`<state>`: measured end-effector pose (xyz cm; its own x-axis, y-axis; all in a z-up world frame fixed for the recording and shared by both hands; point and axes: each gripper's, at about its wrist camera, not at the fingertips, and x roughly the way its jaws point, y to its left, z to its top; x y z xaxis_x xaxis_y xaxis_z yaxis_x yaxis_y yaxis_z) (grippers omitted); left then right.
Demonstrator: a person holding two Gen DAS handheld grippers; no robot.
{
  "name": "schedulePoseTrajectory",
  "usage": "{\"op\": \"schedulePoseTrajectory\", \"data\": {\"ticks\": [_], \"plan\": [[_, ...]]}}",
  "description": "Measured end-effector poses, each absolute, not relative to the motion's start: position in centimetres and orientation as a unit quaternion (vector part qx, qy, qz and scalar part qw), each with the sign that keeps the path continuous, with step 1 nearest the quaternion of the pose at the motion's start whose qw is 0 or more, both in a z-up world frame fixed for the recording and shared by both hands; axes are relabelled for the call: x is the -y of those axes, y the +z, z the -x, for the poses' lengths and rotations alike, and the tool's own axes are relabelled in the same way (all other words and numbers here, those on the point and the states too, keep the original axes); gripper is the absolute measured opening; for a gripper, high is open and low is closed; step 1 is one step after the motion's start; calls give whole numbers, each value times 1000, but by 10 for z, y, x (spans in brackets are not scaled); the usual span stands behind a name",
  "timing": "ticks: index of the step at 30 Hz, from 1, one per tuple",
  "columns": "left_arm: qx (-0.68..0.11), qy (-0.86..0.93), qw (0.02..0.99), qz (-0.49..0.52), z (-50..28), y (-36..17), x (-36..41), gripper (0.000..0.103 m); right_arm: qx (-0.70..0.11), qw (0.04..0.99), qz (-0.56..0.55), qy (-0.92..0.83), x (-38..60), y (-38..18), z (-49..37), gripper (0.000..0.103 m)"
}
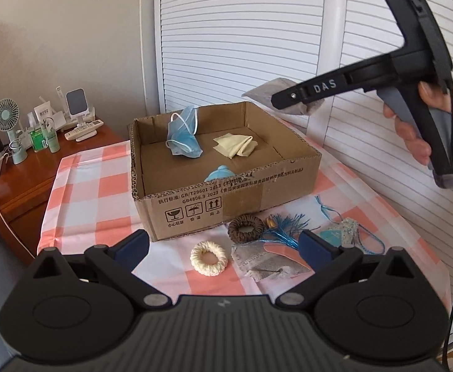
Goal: Organize soft objects
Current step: 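Lower the grey pouch into the box and open the right gripper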
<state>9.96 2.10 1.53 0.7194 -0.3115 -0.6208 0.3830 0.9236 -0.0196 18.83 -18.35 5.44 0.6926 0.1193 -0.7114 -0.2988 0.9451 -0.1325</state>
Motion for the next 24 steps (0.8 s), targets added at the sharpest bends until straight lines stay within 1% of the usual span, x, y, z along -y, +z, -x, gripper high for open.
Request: {"op": "schedulePoseTrajectory", "data": {"ticks": [11,12,14,15,16,18,24], "plan": [[-342,-175,922,-53,-94,-1,-23,102,-394,894,137,162,124,29,-252,34],[-342,-173,922,-52,-94,-1,-24,102,-394,894,136,165,119,27,-256,37],[-341,-170,923,-46,-93,-2,-26,102,-395,893,135,167,111,23,-263,49],[-342,-167,924,-45,-93,-2,-27,102,-393,895,136,164,109,22,-264,66],[-342,-164,924,-45,-92,-2,-28,102,-388,898,135,159,108,21,-264,85],[-342,-158,925,-48,-91,-2,-29,102,-382,902,127,156,110,21,-259,102],[-335,-156,928,-52,-84,1,-29,102,-393,900,123,145,120,30,-237,103]]}}
